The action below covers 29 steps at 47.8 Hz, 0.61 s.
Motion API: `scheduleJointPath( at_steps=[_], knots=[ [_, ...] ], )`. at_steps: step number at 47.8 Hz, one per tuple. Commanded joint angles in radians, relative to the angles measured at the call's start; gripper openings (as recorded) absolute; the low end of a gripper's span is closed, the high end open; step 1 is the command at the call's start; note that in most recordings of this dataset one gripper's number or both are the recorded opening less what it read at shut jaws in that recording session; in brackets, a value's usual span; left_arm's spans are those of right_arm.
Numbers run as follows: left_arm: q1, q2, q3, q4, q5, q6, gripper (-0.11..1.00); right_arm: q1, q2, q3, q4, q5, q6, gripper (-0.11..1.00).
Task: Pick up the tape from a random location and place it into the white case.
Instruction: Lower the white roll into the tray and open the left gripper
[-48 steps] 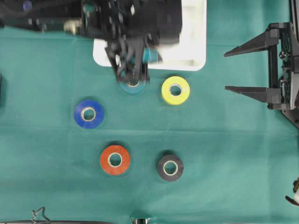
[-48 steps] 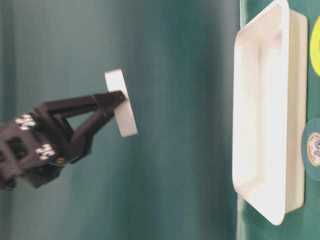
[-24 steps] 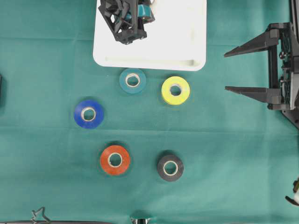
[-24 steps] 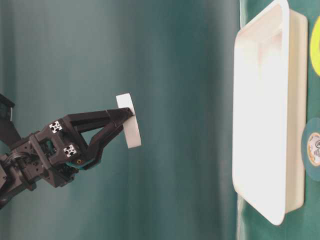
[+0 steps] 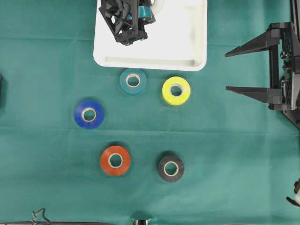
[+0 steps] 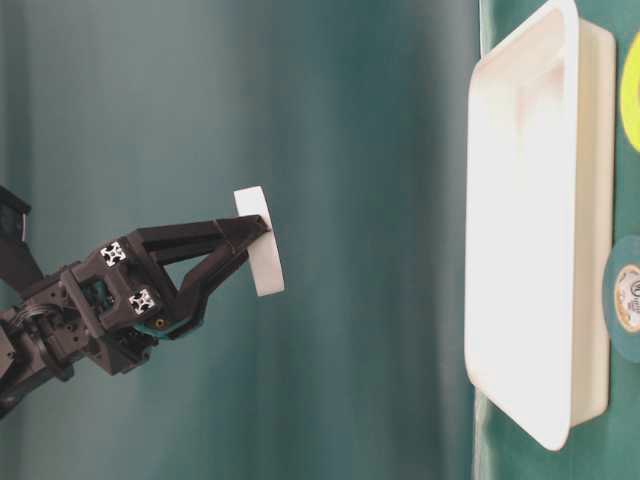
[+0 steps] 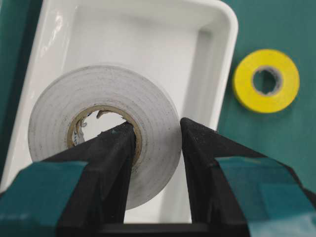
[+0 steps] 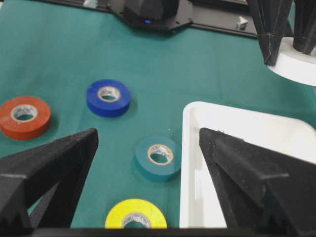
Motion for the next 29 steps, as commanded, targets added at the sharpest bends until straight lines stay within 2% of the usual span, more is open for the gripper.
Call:
scheduleJointPath(
  at_steps=[1, 29],
  knots=[
    [-0.002, -0.040, -0.012, 0.002, -0.005, 0.002, 0.26, -0.002, 0.005, -0.031, -0.002, -0.003, -0.002, 0.92],
    [-0.002, -0.044, -0.005, 0.002, -0.005, 0.002, 0.26, -0.002, 0.005, -0.031, -0.002, -0.003, 0.000, 0.92]
  ],
)
